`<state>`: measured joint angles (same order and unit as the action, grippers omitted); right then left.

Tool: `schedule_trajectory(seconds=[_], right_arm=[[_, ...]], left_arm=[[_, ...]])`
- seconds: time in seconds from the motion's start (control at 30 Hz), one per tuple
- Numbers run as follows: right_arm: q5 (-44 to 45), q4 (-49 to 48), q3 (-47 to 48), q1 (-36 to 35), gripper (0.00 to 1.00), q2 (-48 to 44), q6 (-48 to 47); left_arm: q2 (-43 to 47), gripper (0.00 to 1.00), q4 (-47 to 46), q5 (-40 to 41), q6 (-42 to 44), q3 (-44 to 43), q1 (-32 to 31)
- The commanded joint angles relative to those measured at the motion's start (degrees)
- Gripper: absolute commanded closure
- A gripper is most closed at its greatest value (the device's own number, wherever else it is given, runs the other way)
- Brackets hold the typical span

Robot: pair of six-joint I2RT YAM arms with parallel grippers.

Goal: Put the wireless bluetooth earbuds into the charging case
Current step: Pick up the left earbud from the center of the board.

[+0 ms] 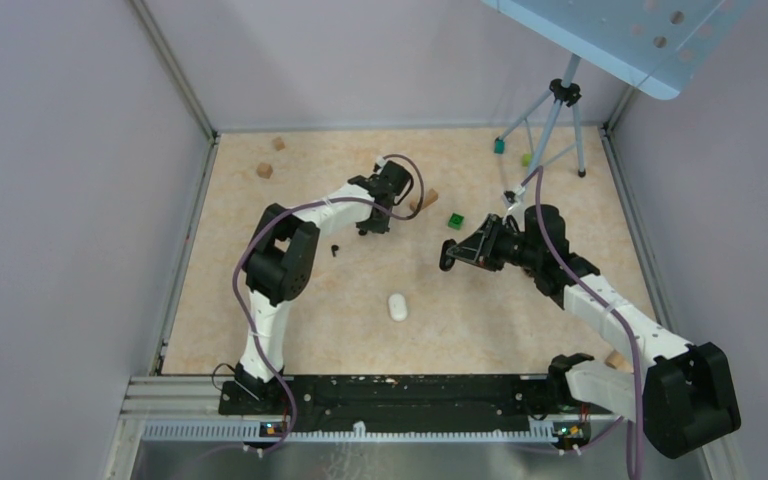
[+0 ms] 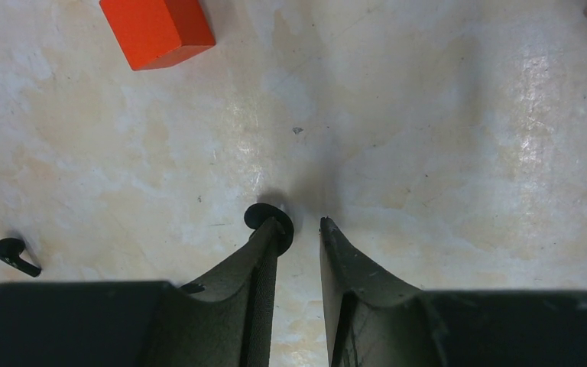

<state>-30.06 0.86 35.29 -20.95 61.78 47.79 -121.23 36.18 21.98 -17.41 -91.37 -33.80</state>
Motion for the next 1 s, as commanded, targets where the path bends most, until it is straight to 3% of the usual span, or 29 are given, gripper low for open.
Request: schedule_trajectory(seconds=[0.0,0.6,0.97], right_arm=[[-0.1,-2.1,0.6,-0.1,1.00,-1.1,0.1],[-0.3,-2.5,0.3,-0.1,1.00,-0.7,0.5],[-0.5,-3.0,0.2,-0.1,1.00,0.2,0.9]], left_arm=[[3.2,0.68,-0.2,1.6,-1.3,1.3,-0.1],[4.0,0.69,-0.3,4.0,-2.1,2.5,0.8],[4.9,0.76,0.2,3.7,-2.6,2.6,1.3]])
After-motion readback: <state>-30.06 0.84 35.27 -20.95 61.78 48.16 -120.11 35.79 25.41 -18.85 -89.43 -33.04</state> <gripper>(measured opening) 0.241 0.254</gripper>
